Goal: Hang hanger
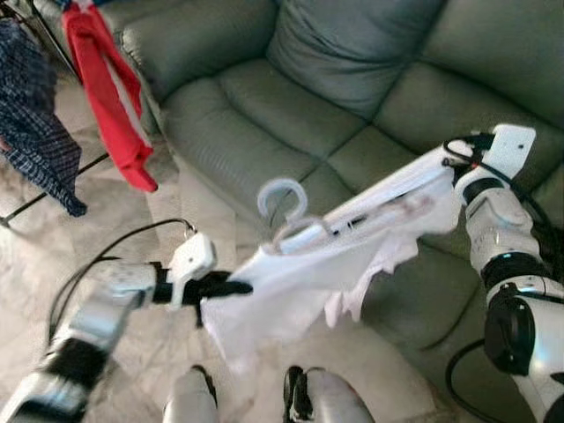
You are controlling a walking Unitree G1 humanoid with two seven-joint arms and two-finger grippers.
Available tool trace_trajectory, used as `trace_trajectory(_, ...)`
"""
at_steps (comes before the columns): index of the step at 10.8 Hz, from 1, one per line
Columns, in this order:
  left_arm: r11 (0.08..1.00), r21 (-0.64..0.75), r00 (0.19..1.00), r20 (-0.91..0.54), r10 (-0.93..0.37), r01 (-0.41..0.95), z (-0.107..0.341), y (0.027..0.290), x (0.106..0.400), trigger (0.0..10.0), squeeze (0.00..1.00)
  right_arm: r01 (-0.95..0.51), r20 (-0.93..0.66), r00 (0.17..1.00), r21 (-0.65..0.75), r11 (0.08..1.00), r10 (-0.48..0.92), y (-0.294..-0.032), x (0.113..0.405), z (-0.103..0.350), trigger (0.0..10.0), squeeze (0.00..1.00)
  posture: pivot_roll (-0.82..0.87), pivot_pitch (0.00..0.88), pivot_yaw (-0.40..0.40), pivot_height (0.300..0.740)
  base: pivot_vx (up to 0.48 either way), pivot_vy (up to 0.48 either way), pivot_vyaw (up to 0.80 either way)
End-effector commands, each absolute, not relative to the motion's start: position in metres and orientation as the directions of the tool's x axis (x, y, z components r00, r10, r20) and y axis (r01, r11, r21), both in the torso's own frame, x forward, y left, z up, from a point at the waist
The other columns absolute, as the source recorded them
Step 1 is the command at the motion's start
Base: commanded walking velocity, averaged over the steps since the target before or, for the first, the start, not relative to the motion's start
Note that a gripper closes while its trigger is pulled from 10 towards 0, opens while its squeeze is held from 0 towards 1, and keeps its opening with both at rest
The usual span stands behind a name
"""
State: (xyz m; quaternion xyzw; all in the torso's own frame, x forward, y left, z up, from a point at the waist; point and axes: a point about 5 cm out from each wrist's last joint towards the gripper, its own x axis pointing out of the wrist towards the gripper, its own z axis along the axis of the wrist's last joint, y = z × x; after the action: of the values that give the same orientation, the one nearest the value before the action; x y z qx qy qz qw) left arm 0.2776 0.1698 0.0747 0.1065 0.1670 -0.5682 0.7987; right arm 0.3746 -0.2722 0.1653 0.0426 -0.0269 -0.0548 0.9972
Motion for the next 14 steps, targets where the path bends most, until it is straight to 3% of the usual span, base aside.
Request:
trace_trajectory(1,0.394,-0.017,0.343,-0.459,-0.819,0.919,0.061,0.187,0.274,0.0,0.00,0.148,0.209,0.962,0.134,0.980,-0.174,-0.290,0.375,0.203,0.0,0.00,-0.03,0.153,-0.106,0.740,0.000,0.000,0.00)
trace_trajectory(3,0.445,0.126,0.447,-0.483,-0.753,0.887,0.058,0.181,0.286,0.0,0.00,0.122,0.198,0.970,0.095,0.988,-0.139,-0.282,0.379,0.202,0.0,0.00,-0.02,0.150,-0.106,0.740,0.000,0.000,0.00)
trace_trajectory(4,0.624,0.181,0.635,-0.413,-0.653,0.760,0.060,0.182,0.306,0.0,0.00,0.066,0.220,0.973,0.012,0.998,-0.067,-0.269,0.383,0.207,0.0,0.00,-0.02,0.147,-0.105,0.740,0.000,0.000,0.00)
trace_trajectory(5,0.661,0.175,0.665,-0.405,-0.627,0.730,0.058,0.184,0.308,0.0,0.00,0.047,0.233,0.971,-0.002,0.999,-0.046,-0.264,0.384,0.209,0.0,0.00,-0.02,0.146,-0.103,0.740,0.000,0.000,0.00)
trace_trajectory(8,0.754,0.334,0.805,-0.421,-0.418,0.566,0.046,0.186,0.316,0.0,0.00,0.055,0.302,0.952,-0.036,0.998,-0.041,-0.242,0.392,0.222,0.0,0.00,-0.01,0.149,-0.097,0.740,0.000,0.000,0.00)
trace_trajectory(11,0.868,0.353,0.919,-0.313,-0.241,0.348,0.050,0.176,0.329,0.0,0.00,0.022,0.298,0.952,0.164,0.986,-0.071,-0.196,0.403,0.220,0.0,0.00,-0.01,0.151,-0.095,0.740,0.000,0.000,0.00)
trace_trajectory(12,0.923,0.248,0.940,-0.251,-0.233,0.295,0.057,0.168,0.334,0.0,0.00,-0.094,0.285,0.958,0.259,0.961,0.017,-0.167,0.406,0.215,0.0,0.00,-0.01,0.151,-0.097,0.740,0.000,0.000,0.00)
trace_trajectory(13,0.970,0.102,0.965,-0.169,-0.202,0.221,0.071,0.164,0.343,0.0,0.00,-0.334,0.321,0.918,0.316,0.888,0.232,-0.116,0.402,0.211,0.0,0.00,-0.01,0.152,-0.104,0.740,0.000,0.000,0.00)
trace_trajectory(14,0.986,0.044,0.981,-0.119,-0.154,0.161,0.083,0.167,0.351,0.0,0.00,-0.527,0.359,0.837,0.326,0.785,0.412,-0.079,0.392,0.208,0.0,0.00,-0.01,0.153,-0.108,0.740,0.000,0.000,0.00)
